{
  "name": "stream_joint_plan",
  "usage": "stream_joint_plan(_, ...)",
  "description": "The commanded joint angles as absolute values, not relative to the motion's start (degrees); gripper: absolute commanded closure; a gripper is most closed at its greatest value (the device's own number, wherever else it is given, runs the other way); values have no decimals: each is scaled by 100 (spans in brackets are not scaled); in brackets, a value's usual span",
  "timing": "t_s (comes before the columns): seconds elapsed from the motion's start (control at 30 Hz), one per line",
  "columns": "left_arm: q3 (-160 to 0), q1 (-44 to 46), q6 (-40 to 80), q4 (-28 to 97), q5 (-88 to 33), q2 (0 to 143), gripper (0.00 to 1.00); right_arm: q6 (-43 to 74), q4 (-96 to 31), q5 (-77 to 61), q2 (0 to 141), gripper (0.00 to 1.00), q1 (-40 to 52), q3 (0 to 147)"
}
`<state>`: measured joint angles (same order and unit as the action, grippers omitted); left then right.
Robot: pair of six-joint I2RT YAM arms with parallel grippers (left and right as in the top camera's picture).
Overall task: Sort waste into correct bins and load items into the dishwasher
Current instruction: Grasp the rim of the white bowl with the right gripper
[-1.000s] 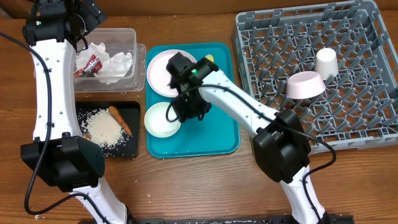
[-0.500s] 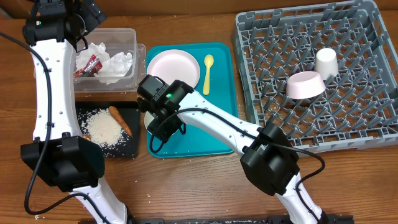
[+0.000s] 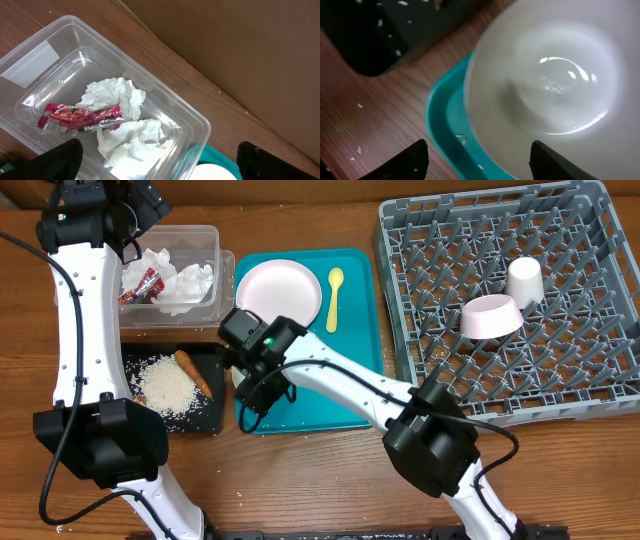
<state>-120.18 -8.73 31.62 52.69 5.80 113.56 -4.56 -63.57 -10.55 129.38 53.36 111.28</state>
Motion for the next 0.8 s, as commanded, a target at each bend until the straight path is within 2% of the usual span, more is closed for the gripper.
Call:
stream_joint_plan(0.0, -12086, -860, 3238, 5264, 572, 11251, 0, -499, -6241, -1173, 12807, 32, 5537, 11076)
stream_joint_plan(0.17, -12086, -860, 3238, 5264, 574, 11251, 0, -497, -5760, -961, 12809, 32, 5583, 10694)
stream_joint_plan(0.4, -12086, -860, 3236, 5264, 574, 11251, 0, -493, -5730, -458, 12807, 33, 5559, 10613)
stream_joint_plan(0.47, -12086, -860, 3236, 5264, 574, 11251, 0, -480, -5749, -456, 12807, 42, 5559, 10613)
stream_joint_plan(0.57, -12086, -860, 3236, 5264, 574, 11251, 0, -447, -5743, -456, 12807, 72, 5559, 10613)
stream_joint_plan(0.67, -12086, -860, 3238, 5264, 572, 11251, 0, -429, -5743, -454, 12805, 94, 5559, 10615)
stream_joint_plan(0.77, -12086, -860, 3238, 5264, 572, 11251, 0, -429, -5802, -454, 12783, 96, 5513, 10656)
